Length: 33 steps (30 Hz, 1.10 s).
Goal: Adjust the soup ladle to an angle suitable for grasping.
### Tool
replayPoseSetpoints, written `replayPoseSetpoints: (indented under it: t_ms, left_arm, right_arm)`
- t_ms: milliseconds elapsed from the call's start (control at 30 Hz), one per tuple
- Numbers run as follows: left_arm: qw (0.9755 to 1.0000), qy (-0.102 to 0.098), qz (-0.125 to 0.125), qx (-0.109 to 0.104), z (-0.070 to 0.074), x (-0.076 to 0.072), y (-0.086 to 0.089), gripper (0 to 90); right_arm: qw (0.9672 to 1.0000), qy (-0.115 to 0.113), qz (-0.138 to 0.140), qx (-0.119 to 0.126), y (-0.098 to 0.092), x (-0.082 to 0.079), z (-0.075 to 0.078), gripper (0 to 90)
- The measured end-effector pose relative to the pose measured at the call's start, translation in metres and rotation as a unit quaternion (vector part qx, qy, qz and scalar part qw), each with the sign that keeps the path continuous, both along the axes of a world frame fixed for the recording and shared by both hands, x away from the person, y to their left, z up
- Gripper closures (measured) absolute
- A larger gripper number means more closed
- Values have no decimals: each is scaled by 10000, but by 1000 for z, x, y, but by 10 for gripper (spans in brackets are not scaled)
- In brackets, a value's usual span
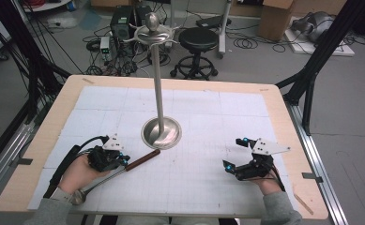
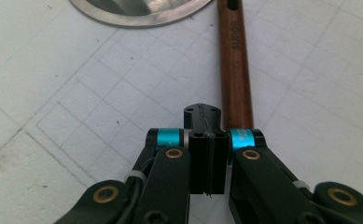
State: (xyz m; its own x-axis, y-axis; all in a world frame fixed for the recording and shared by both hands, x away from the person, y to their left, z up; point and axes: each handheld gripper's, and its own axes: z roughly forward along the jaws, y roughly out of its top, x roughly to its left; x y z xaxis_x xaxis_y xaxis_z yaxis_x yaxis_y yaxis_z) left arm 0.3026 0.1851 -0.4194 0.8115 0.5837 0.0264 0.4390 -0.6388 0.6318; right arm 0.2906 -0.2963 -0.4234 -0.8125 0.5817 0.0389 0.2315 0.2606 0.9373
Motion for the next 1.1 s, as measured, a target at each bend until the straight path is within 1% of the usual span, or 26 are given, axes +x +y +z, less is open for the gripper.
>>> replayPoseSetpoints:
  t_ms: [100, 167, 300, 467, 500, 533, 567, 633, 667, 700, 733, 767, 800, 933, 1033, 1100]
  left_arm:
    - [9999, 82, -12, 58, -4, 2, -2, 896]
    - [9998, 138, 38, 115, -6, 4, -2, 896]
    - [9998, 193, 48, -3, -7, 6, -3, 896]
    - [9998, 137, -147, -34, -9, 4, -5, 896]
    - [9997, 112, -200, -12, -9, 4, -5, 896]
    - [9998, 92, -187, -72, -9, 3, -7, 896]
    - [9997, 64, -247, -27, -9, 3, -6, 896]
    - [9995, 66, -291, -37, -9, 2, -7, 896]
    - [9994, 79, -344, -33, -9, 2, -7, 896]
    - [9992, 105, -378, -75, -9, 1, -8, 896]
    - [9989, 109, -462, -51, -9, 1, -9, 896]
    - [9989, 89, -429, -153, -11, -1, -11, 896]
    - [9985, 83, -532, -84, -10, -1, -12, 896]
    - [9976, 104, -677, -99, -10, -5, -16, 896]
    - [9965, 98, -826, -103, -10, -8, -21, 896]
    - [9955, 87, -938, -104, -10, -11, -23, 896]
  right_arm:
    - [10000, -21, 3, 1, 0, 0, 0, 8]
    - [10000, -33, 0, 7, 0, 0, 0, 8]
    - [10000, -41, 7, 12, -1, 0, 1, 8]
    - [10000, -45, 12, 11, -1, 0, 1, 8]
    - [10000, -42, 6, 14, -1, 0, 1, 7]
    - [10000, -40, 8, 16, -1, 0, 1, 7]
    - [10000, -43, 4, 15, -1, 0, 1, 8]
    - [10000, -40, 7, 17, -1, 0, 1, 8]
    - [10000, -42, 7, 15, -1, 0, 1, 8]
    - [10000, -38, -1, 13, -1, 0, 1, 8]
    - [10000, -39, 1, 13, -1, 0, 1, 8]
    - [10000, -44, 4, 11, 0, 0, 1, 7]
    - [10000, -31, 5, 14, 0, 0, 1, 8]
    - [10000, -48, 2, 11, -1, 0, 1, 8]
    - [10000, -22, 6, 32, -1, 0, 1, 7]
    - [10000, -70, 0, 36, -1, 0, 1, 8]
